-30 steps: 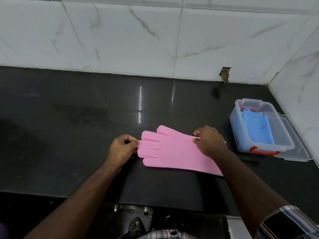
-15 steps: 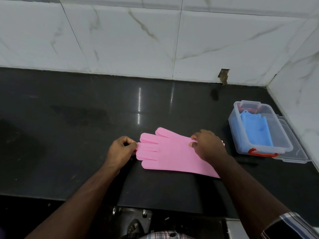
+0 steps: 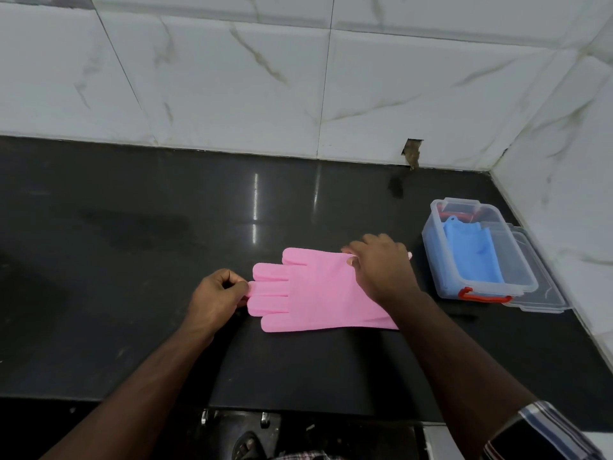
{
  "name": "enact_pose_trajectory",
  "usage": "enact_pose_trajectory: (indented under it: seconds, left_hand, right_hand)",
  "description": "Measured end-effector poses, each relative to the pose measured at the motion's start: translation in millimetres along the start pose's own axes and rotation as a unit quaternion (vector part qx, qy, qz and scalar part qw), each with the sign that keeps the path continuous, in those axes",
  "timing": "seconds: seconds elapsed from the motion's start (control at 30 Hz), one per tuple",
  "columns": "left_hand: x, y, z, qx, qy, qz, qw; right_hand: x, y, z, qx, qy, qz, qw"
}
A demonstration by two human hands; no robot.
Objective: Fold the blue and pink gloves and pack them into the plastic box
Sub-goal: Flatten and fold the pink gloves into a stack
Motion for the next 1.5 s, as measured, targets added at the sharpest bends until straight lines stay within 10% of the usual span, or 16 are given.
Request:
enact_pose_trajectory:
  seconds: [0.93, 1.5]
  left_hand:
    - [39.7, -42.3, -7.4, 0.298, 0.050, -0.052, 0.952]
    - [61.9, -72.0, 1.3, 0.215, -0.020, -0.076, 0.974]
  right_hand:
    - [-47.9, 62.3, -38.9, 0.160, 0.158, 0.063, 0.972]
    - [-43.1, 49.2, -30.0, 0.143, 0.150, 0.030, 0.978]
Point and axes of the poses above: each hand's wrist, its own x-axis towards the middle knuckle, its own z-axis out of the back of the hand, y = z × x, the point moved 5 cm from there along x, towards the middle knuckle, and after that the axes turned 2 degrees about z, right-handed, at the moved point
